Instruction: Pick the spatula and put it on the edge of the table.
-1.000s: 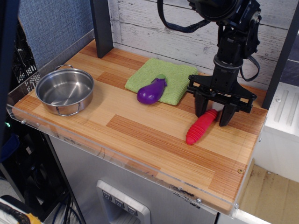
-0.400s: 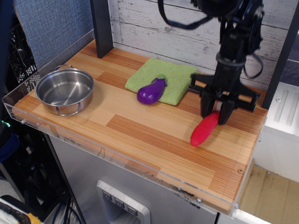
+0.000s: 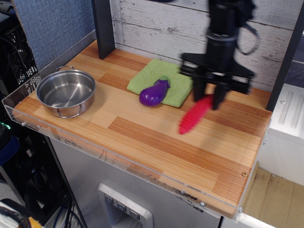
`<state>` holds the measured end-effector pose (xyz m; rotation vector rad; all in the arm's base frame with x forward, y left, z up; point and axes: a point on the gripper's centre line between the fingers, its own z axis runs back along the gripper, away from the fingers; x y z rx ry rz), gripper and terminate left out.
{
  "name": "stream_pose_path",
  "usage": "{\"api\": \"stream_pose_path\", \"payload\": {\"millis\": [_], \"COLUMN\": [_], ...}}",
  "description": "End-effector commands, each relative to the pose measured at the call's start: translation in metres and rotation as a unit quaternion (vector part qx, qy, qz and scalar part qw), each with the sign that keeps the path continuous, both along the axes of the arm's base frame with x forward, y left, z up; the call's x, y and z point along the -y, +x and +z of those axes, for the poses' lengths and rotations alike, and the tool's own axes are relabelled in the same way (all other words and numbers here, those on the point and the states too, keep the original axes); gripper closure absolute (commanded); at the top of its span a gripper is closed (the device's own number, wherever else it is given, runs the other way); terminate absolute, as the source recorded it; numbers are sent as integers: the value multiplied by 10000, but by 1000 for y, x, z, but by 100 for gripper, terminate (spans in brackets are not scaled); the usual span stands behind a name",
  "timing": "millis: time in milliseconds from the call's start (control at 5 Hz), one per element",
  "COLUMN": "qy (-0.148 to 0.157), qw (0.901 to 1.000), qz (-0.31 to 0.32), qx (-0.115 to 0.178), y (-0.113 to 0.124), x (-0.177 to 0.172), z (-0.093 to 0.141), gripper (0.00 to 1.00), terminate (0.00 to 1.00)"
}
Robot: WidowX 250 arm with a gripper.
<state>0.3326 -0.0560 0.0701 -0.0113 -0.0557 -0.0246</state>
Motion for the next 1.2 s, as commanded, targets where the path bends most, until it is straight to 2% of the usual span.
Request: {"api": "stream_pose_path", "payload": {"millis": [0,200,400,600,1000], "qy": [230,424,444,396,186], "qw": [9985,9968,9956,9954,9979], "qz": [384,650,815,870,614], "qx": [307,204,106,36,23], "y": [-30,-36,-37,-38,-33], "x": [-96,-145,-174,-179,-147], "z": [8,-1,-9,-12,-15], "gripper": [100,100,100,100,100], "terminate": [0,0,0,0,0]}}
